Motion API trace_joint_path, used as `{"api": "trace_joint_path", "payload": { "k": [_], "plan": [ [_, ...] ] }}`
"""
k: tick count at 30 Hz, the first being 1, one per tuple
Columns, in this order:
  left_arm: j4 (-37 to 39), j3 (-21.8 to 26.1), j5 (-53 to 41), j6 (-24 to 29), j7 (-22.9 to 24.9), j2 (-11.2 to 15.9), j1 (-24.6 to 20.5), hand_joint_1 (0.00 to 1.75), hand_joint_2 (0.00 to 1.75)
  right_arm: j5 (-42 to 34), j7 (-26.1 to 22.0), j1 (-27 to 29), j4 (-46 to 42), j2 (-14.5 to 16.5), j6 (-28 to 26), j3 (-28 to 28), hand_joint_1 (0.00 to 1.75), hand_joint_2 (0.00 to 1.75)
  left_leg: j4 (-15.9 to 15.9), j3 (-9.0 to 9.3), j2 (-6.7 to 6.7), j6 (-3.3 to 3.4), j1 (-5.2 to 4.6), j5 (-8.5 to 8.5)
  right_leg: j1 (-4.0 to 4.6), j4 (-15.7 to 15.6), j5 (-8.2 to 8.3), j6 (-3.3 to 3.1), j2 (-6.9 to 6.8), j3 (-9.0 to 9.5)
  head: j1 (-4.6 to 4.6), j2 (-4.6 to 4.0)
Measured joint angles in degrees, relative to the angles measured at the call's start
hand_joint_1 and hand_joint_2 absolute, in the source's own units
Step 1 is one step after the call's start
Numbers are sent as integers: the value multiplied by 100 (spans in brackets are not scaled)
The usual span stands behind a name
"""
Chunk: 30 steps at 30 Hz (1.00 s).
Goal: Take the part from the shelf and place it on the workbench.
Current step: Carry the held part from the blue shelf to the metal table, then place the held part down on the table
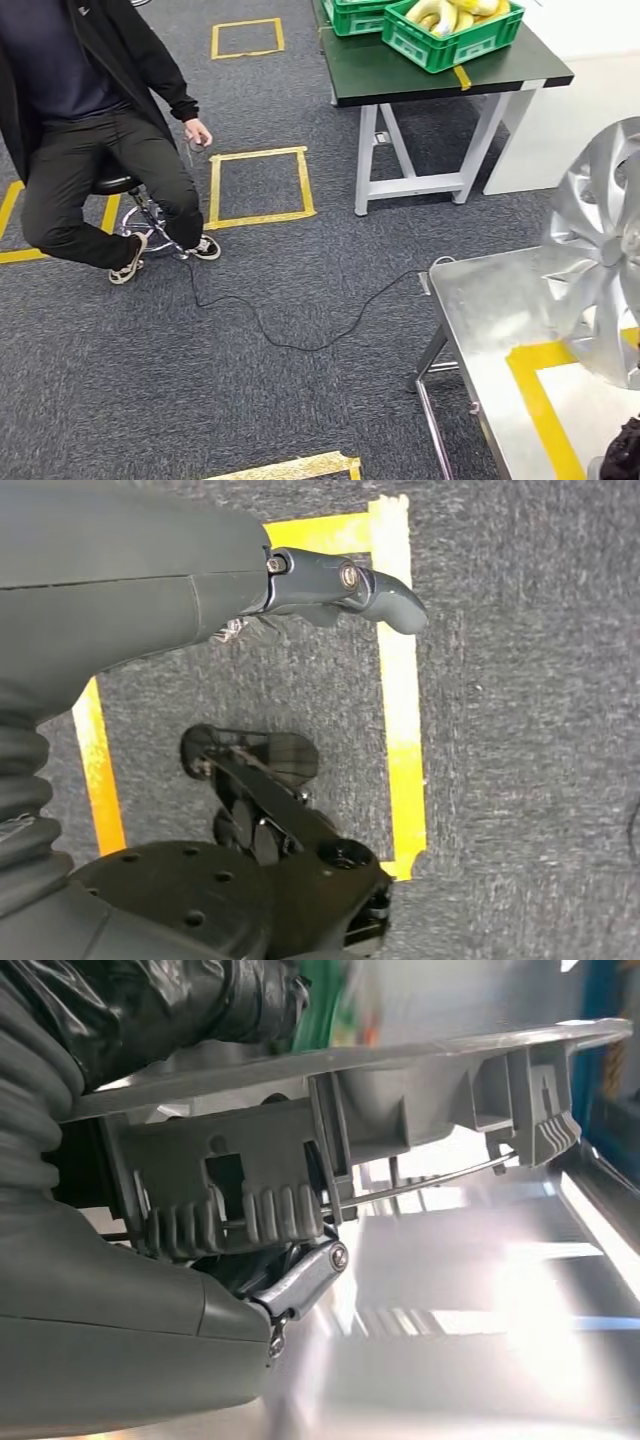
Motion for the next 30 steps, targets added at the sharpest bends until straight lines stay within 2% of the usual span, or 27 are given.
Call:
{"api": "trace_joint_path", "payload": {
  "k": [2,3,4,5,7,9,11,12,13,14,15,16,17,18,19,22,24,25,27,28,29,30],
  "plan": [
    [1,-39,-6,3,0,9,-5,0,175,1093,-364,35,-68,7,-889,268,175,175,-792,319,-172,74,-14,444,5,11,0,8,127,7,0,0],
    [1,-52,-5,4,0,20,-8,0,175,1492,-468,46,-116,7,-1261,405,175,175,-1110,448,-260,101,-18,560,5,20,4,21,187,-2,1,0],
    [2,-63,-3,5,0,30,-8,0,175,1804,-535,55,-170,7,-1556,537,175,175,-1294,525,-317,119,-23,599,-2,25,13,44,247,-21,0,0],
    [2,-70,-1,5,0,38,-11,0,175,2011,-569,63,-222,7,-1754,651,175,175,-1351,551,-317,128,-28,577,-11,24,27,74,308,-44,-4,0],
    [2,-85,3,5,0,39,-24,0,175,2207,-587,94,-316,4,-1954,815,175,175,-1434,583,-207,153,-25,601,-29,21,42,137,383,-95,-9,0],
    [2,-97,4,4,-1,34,-37,0,175,2258,-582,123,-376,-12,-2083,912,175,175,-1541,621,-92,198,-7,659,-10,244,-121,181,200,-226,17,0],
    [2,-110,4,4,-1,30,-37,0,175,2261,-565,137,-411,-38,-2231,997,175,175,-1581,633,16,228,-6,683,-7,910,-476,220,-83,-529,54,0],
    [2,-121,4,4,2,28,-34,0,175,2253,-555,144,-421,-53,-2296,1031,175,175,-1579,630,71,233,-8,682,-21,1280,-623,246,-151,-693,64,0],
    [2,-132,4,4,7,28,-32,0,175,2265,-550,154,-428,-65,-2372,1057,175,175,-1575,630,126,230,-7,677,-41,1524,-689,271,-185,-801,67,0],
    [2,-144,5,4,13,27,-32,0,175,2310,-557,165,-434,-75,-2475,1073,175,175,-1573,632,174,223,-4,671,-64,1556,-648,296,-206,-805,67,0],
    [2,-157,5,5,23,25,-32,0,175,2398,-574,177,-441,-84,-2615,1083,175,175,-1566,635,215,207,2,660,-86,1360,-513,318,-234,-696,67,0],
    [2,-173,7,5,34,22,-33,0,175,2547,-598,191,-452,-90,-2812,1081,175,175,-1547,638,250,182,11,642,-107,965,-321,340,-303,-481,68,0],
    [2,-186,9,8,43,25,-30,0,175,2752,-624,205,-467,-93,-3006,1068,175,175,-1522,639,278,146,10,618,-102,568,-198,354,-396,-261,79,0],
    [2,-198,18,9,49,27,-25,0,175,3000,-644,223,-484,-94,-3155,1048,175,175,-1486,635,302,105,3,590,-97,250,-113,337,-457,-81,89,0],
    [2,-204,33,11,49,31,-19,0,175,3286,-653,245,-498,-94,-3256,1022,175,175,-1454,633,331,70,-7,568,-84,68,-88,310,-494,23,93,0],
    [2,-209,81,5,31,20,-17,0,175,4135,-516,330,-512,-93,-3294,972,175,175,-1414,648,421,-1,-1,521,-61,43,-98,181,-370,35,82,0],
    [2,-215,94,-1,10,11,-25,0,175,4619,-357,349,-494,-95,-3295,955,175,175,-1194,575,303,-44,28,343,-64,36,-85,103,-284,35,72,0],
    [2,-219,98,-3,2,11,-28,0,175,4856,-274,348,-471,-100,-3295,952,175,175,-911,454,203,-57,38,175,-65,31,-80,68,-247,37,57,0],
    [2,-228,104,-10,-7,16,-26,0,175,5371,-82,347,-374,-125,-3295,973,175,175,-119,82,76,-48,38,-176,-41,31,-80,26,-172,35,22,0],
    [2,-233,105,-18,-7,19,-22,0,175,5655,22,350,-300,-149,-3295,997,175,175,184,-75,58,-32,33,-256,-24,32,-79,15,-132,35,7,0],
    [2,-239,105,-27,-8,23,-18,0,175,5919,121,350,-222,-173,-3295,1025,175,175,296,-151,49,-8,26,-225,-6,32,-78,10,-92,37,-3,0],
    [2,-244,106,-36,-8,27,-17,0,175,6152,215,349,-141,-200,-3295,1056,175,175,175,-122,38,27,14,-82,9,32,-77,8,-53,41,-8,0]
  ]
}}
